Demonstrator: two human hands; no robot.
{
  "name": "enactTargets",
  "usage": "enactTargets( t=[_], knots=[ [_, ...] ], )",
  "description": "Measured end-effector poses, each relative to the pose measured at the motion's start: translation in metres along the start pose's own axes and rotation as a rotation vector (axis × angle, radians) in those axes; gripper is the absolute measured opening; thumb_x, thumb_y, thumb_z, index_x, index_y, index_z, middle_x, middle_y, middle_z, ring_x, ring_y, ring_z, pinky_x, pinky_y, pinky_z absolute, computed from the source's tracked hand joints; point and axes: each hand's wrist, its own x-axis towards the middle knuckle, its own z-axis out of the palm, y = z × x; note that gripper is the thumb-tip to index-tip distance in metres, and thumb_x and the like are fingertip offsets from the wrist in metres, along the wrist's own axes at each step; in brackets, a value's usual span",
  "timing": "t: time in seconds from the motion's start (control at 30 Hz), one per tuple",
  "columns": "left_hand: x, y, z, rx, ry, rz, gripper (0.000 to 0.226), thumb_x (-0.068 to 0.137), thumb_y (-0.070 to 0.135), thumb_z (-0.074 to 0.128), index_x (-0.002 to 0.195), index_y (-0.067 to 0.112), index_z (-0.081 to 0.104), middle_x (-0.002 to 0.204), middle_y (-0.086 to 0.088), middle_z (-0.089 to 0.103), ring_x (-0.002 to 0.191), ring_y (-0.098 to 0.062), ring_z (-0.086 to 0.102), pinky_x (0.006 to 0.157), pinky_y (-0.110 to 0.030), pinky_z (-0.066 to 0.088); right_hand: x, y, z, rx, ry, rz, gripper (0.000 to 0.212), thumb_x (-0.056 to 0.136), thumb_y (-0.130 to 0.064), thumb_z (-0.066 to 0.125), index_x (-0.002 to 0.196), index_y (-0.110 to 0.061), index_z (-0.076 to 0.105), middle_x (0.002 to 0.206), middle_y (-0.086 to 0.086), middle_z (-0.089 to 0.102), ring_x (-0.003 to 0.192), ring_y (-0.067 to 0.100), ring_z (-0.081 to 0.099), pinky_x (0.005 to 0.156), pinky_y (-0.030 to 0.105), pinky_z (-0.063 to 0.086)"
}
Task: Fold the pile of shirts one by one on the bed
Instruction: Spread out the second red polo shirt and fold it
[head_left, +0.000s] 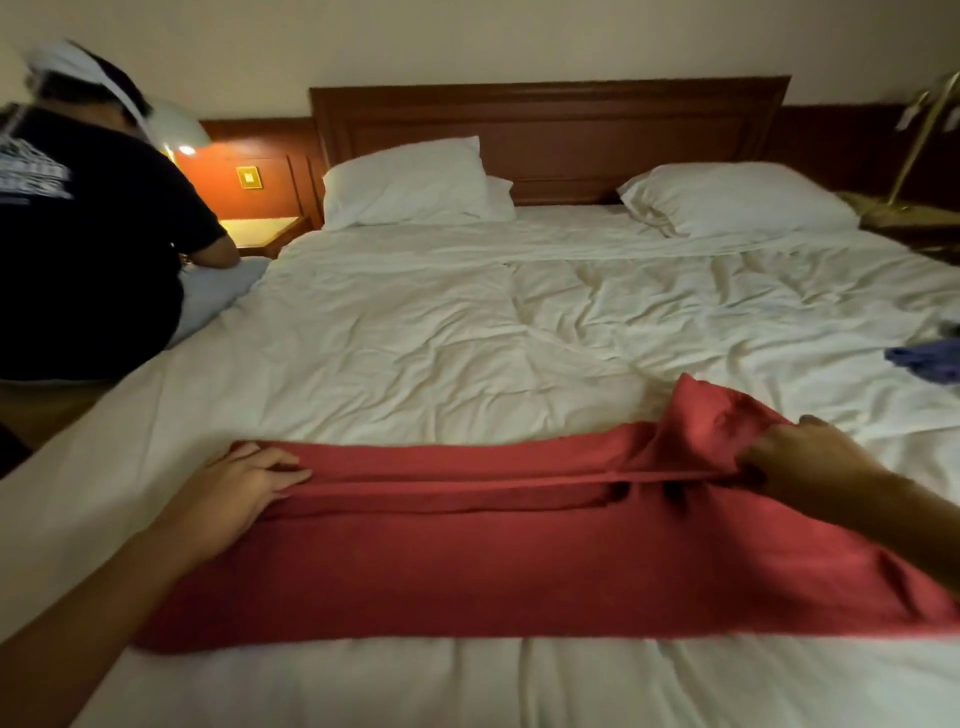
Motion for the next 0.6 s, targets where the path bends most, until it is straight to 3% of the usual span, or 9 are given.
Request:
enactTargets(
  t=[0.07,0.1,0.17,0.23,0.3,0.4,0.5,0.53,0.6],
  knots=[
    [-0.006,0.000,0.003,-0.048,-0.080,-0.035,0.040,0.100,0.017,0.052,0.136,0.032,0.061,0.142,0.011,0.055,0.128,-0.016,0.053,0.109,-0.026,0.038,-0.021,0.002,0.002,0.028,-0.026,-0.013,0.032,0.093,-0.058,0.049,0.103,-0.033,0.066,0.106,-0.009,0.069,0.102,0.009,0.064,0.090,0.028,0.040],
    [-0.010,0.000,0.007,-0.089,-0.126,-0.062,0.042,0.101,0.016,0.053,0.140,0.031,0.056,0.147,0.011,0.051,0.135,-0.013,0.048,0.114,-0.022,0.032,-0.029,0.001,-0.001,0.012,-0.025,-0.014,0.027,0.089,-0.056,0.058,0.098,-0.033,0.068,0.100,-0.007,0.070,0.097,0.009,0.066,0.089,0.029,0.041],
    [-0.013,0.001,0.013,-0.190,-0.217,-0.129,0.049,0.101,0.011,0.052,0.147,0.026,0.047,0.155,0.009,0.040,0.144,-0.011,0.038,0.120,-0.021,0.022,-0.044,0.004,0.001,0.074,0.129,-0.079,0.023,0.066,-0.044,0.087,0.071,-0.029,0.071,0.075,-0.005,0.068,0.074,0.015,0.069,0.075,0.035,0.050],
    [-0.014,0.005,0.014,-0.267,-0.289,-0.222,0.052,0.101,0.014,0.050,0.150,0.028,0.040,0.160,0.008,0.029,0.148,-0.012,0.029,0.121,-0.023,0.013,-0.054,0.006,0.006,0.203,0.230,-0.143,0.029,0.053,-0.033,0.095,0.064,-0.029,0.069,0.074,-0.008,0.062,0.069,0.018,0.067,0.066,0.040,0.053],
    [-0.012,0.013,0.010,-0.357,-0.338,-0.336,0.051,0.103,0.030,0.050,0.151,0.036,0.034,0.163,0.008,0.021,0.150,-0.014,0.022,0.120,-0.027,0.009,-0.057,0.004,0.013,0.268,0.248,-0.183,0.025,0.062,-0.028,0.091,0.077,-0.033,0.071,0.090,-0.007,0.062,0.080,0.020,0.067,0.072,0.042,0.054],
    [-0.009,0.028,0.007,-0.412,-0.419,-0.392,0.063,0.097,0.058,0.048,0.153,0.048,0.020,0.166,0.005,0.007,0.153,-0.025,0.009,0.123,-0.039,0.006,-0.047,0.002,0.025,0.379,0.314,-0.072,0.026,0.073,-0.024,0.085,0.096,-0.025,0.072,0.102,-0.001,0.061,0.089,0.027,0.065,0.075,0.046,0.053],
    [-0.005,0.040,0.012,-0.389,-0.446,-0.393,0.069,0.094,0.066,0.044,0.151,0.054,0.008,0.167,0.003,-0.003,0.153,-0.034,-0.002,0.123,-0.049,0.003,-0.022,0.004,0.032,0.558,0.394,0.002,0.016,0.084,-0.018,0.077,0.097,-0.014,0.067,0.100,0.003,0.060,0.091,0.030,0.063,0.079,0.045,0.051],
    [-0.003,0.040,0.014,-0.384,-0.448,-0.391,0.070,0.094,0.066,0.044,0.152,0.053,0.006,0.167,0.002,-0.006,0.153,-0.036,-0.004,0.123,-0.050,0.001,-0.012,0.005,0.033,0.686,0.393,0.044,0.009,0.090,-0.019,0.070,0.094,-0.014,0.064,0.095,0.002,0.061,0.088,0.027,0.062,0.079,0.045,0.050],
    [-0.001,0.039,0.016,-0.388,-0.446,-0.381,0.072,0.095,0.064,0.044,0.151,0.051,0.001,0.167,0.002,-0.008,0.152,-0.036,-0.007,0.122,-0.049,-0.002,0.009,0.006,0.033,0.950,0.334,0.215,0.014,0.097,-0.029,0.058,0.085,-0.022,0.054,0.078,-0.003,0.061,0.077,0.022,0.060,0.075,0.044,0.048]
  ],
)
